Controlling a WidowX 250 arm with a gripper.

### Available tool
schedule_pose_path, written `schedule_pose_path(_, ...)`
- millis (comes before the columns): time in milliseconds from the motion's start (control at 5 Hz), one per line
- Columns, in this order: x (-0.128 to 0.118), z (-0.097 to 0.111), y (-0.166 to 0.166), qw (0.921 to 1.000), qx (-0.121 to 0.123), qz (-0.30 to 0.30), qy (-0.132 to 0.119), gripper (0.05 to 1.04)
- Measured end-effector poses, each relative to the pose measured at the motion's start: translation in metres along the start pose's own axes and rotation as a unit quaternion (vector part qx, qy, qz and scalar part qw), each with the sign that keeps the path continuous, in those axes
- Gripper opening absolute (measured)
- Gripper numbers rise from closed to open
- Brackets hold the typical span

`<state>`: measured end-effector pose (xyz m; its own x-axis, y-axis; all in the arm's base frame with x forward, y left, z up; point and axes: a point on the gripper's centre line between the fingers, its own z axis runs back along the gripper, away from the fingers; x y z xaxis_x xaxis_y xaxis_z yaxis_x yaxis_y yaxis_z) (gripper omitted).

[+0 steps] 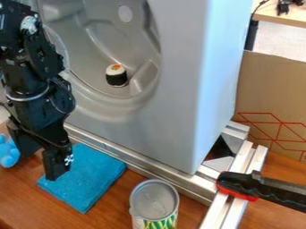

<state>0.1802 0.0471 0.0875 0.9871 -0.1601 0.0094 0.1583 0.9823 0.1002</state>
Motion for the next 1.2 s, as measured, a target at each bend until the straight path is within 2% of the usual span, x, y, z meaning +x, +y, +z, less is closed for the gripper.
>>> schedule_pose_path(200, -0.001, -0.003, -0.001, 1.0000, -0.003, 0.004, 0.005, 1.000)
schedule_pose_path(400, 0.014, -0.013, -0.030, 0.9984, -0.008, 0.053, -0.014, 1.000)
schedule_pose_path(600, 0.020, -0.014, -0.052, 0.9987, -0.022, 0.044, -0.011, 1.000)
schedule_pose_path(800, 0.043, -0.013, -0.076, 0.9989, 0.021, 0.043, 0.006, 1.000)
schedule_pose_path(1000, 0.068, -0.014, -0.087, 0.9992, 0.022, 0.032, -0.008, 1.000)
schedule_pose_path(1200, 0.082, -0.015, -0.092, 0.9992, 0.011, 0.030, -0.024, 1.000)
